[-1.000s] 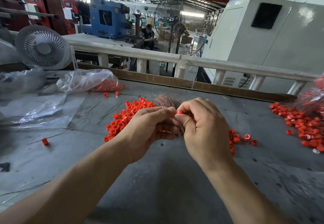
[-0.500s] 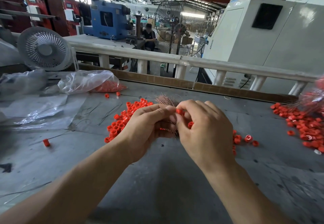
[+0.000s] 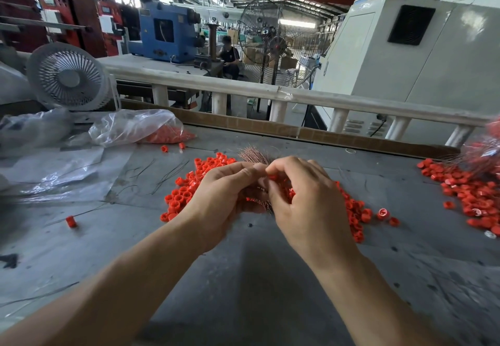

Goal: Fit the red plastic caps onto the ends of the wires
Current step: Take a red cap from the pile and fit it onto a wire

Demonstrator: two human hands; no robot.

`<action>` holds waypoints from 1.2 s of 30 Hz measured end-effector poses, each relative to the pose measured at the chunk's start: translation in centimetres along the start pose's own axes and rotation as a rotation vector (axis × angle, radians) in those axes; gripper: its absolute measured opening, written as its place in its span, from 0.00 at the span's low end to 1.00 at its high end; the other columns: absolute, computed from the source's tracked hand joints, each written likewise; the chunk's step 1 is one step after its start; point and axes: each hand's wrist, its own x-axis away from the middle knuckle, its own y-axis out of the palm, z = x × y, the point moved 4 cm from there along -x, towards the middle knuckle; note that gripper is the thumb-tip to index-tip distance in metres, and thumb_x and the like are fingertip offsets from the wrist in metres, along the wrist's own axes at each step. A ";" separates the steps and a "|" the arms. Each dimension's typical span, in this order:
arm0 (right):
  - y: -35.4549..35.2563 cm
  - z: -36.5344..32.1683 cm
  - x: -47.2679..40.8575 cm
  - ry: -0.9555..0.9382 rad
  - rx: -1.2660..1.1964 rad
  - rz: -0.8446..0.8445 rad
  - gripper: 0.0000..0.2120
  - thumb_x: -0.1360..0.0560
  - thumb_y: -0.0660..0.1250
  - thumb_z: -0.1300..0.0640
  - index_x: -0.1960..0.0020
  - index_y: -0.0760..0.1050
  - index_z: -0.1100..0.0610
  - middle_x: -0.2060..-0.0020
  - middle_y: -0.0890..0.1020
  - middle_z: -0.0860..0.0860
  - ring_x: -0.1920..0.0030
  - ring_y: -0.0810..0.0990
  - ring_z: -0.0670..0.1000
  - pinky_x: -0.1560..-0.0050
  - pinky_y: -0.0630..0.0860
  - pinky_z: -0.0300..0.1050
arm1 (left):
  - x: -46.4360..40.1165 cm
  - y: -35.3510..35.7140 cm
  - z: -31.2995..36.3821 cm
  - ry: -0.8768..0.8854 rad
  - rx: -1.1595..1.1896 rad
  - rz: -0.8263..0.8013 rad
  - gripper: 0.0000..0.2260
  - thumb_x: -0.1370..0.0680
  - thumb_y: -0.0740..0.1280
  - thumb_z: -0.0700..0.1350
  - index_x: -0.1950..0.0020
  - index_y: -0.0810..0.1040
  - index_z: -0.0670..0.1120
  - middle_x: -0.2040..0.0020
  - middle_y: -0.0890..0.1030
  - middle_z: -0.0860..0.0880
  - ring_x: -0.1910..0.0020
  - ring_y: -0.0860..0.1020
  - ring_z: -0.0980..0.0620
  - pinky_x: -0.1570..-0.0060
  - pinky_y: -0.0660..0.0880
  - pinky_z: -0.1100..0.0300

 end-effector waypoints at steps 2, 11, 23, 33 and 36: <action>0.0 0.0 0.0 0.003 0.002 0.004 0.06 0.25 0.74 0.60 0.50 0.79 0.55 0.56 0.82 0.45 0.54 0.79 0.49 0.53 0.73 0.37 | 0.0 -0.1 0.0 0.009 0.020 0.005 0.15 0.20 0.69 0.45 0.42 0.80 0.32 0.53 0.82 0.38 0.57 0.82 0.45 0.57 0.83 0.54; 0.5 0.4 0.3 0.086 -0.055 -0.051 0.10 0.24 0.72 0.56 0.43 0.77 0.49 0.53 0.84 0.43 0.51 0.83 0.45 0.53 0.80 0.46 | -0.1 -0.6 0.0 0.015 -0.027 0.075 0.16 0.31 0.76 0.48 0.48 0.84 0.40 0.54 0.82 0.38 0.56 0.78 0.43 0.55 0.79 0.53; 0.8 1.1 0.2 0.135 -0.183 -0.061 0.06 0.24 0.75 0.57 0.48 0.81 0.51 0.54 0.81 0.42 0.54 0.80 0.43 0.53 0.77 0.39 | -0.1 -0.4 0.1 0.040 -0.047 0.091 0.12 0.31 0.75 0.44 0.53 0.81 0.39 0.60 0.80 0.41 0.65 0.78 0.50 0.59 0.78 0.56; 1.1 1.4 0.4 0.176 -0.250 -0.071 0.06 0.24 0.75 0.57 0.50 0.81 0.48 0.59 0.80 0.41 0.58 0.79 0.44 0.59 0.75 0.33 | -0.1 -0.6 0.4 0.130 -0.166 0.152 0.12 0.26 0.74 0.40 0.50 0.80 0.31 0.62 0.81 0.40 0.65 0.77 0.49 0.63 0.77 0.59; 0.8 1.6 0.2 0.161 -0.219 -0.051 0.05 0.25 0.76 0.56 0.53 0.80 0.48 0.61 0.79 0.41 0.59 0.78 0.44 0.61 0.73 0.31 | 0.0 -0.7 0.4 0.120 -0.211 0.137 0.10 0.24 0.74 0.40 0.49 0.81 0.33 0.63 0.81 0.43 0.68 0.77 0.53 0.67 0.76 0.63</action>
